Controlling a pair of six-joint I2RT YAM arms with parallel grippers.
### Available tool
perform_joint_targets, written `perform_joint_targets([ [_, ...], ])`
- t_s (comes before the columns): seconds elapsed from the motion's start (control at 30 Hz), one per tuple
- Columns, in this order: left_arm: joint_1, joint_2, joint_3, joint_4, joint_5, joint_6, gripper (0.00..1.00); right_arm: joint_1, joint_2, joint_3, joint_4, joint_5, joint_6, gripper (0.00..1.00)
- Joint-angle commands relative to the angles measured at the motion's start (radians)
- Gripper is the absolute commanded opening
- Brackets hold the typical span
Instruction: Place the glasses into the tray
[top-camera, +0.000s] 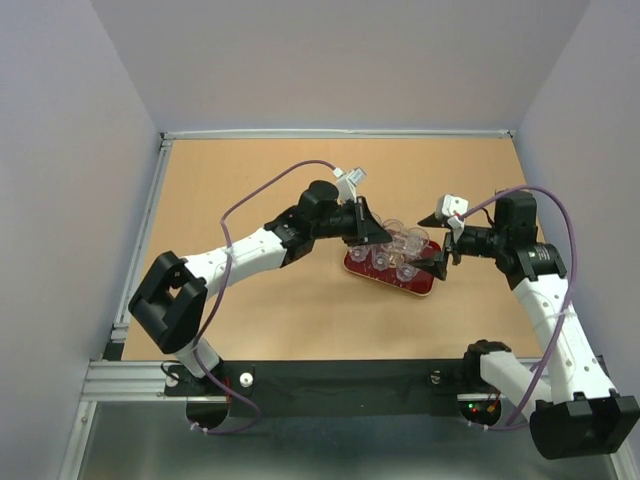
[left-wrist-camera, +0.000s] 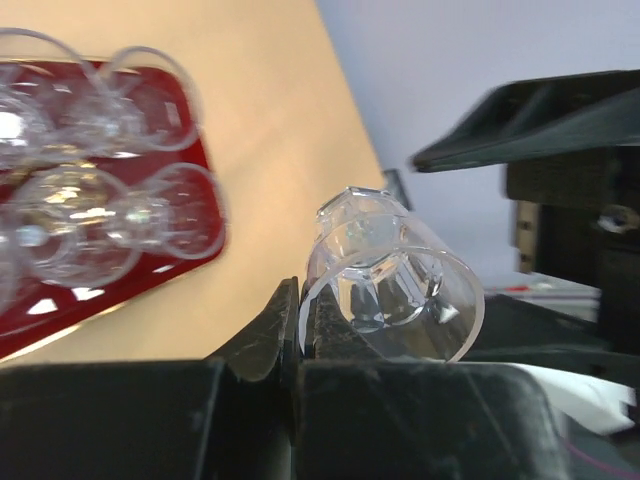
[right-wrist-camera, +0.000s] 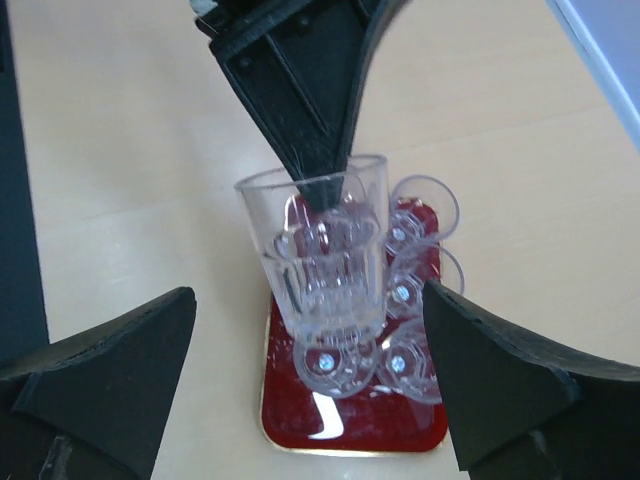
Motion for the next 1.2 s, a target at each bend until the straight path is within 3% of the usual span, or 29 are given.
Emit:
perform_joint_targets([
  [0.0, 0.001, -0.09, 0.048, -0.095, -0.151, 0.189, 0.0, -0.001, -0.045, 0.003, -0.004, 0.164, 0.026, 1.0],
  [0.13, 0.003, -0.113, 0.044, -0.167, -0.29, 0.286, 0.0, -0.001, -0.106, -0.051, -0.001, 0.314, 0.064, 1.0],
  [0.27, 0.001, -0.113, 0.054, -0.189, -0.317, 0.34, 0.0, -0.018, -0.18, -0.13, 0.091, 0.517, 0.208, 1.0],
  [0.4, 0.001, -0.076, 0.1, -0.198, -0.283, 0.366, 0.0, -0.055, -0.238, -0.216, 0.317, 0.942, 0.468, 1.0],
  [0.5, -0.006, -0.049, 0.132, -0.207, -0.271, 0.375, 0.0, -0.117, -0.237, -0.243, 0.39, 1.083, 0.558, 1.0],
  [0.63, -0.043, 0.022, 0.218, -0.242, -0.265, 0.404, 0.0, -0.257, -0.168, -0.244, 0.453, 1.132, 0.711, 1.0],
  [0.8, -0.095, 0.121, 0.332, -0.299, -0.277, 0.445, 0.0, -0.28, -0.091, -0.224, 0.453, 1.243, 0.787, 1.0],
  [1.17, -0.2, 0.293, 0.537, -0.425, -0.387, 0.485, 0.0, -0.335, -0.089, -0.232, 0.459, 1.249, 0.842, 1.0],
])
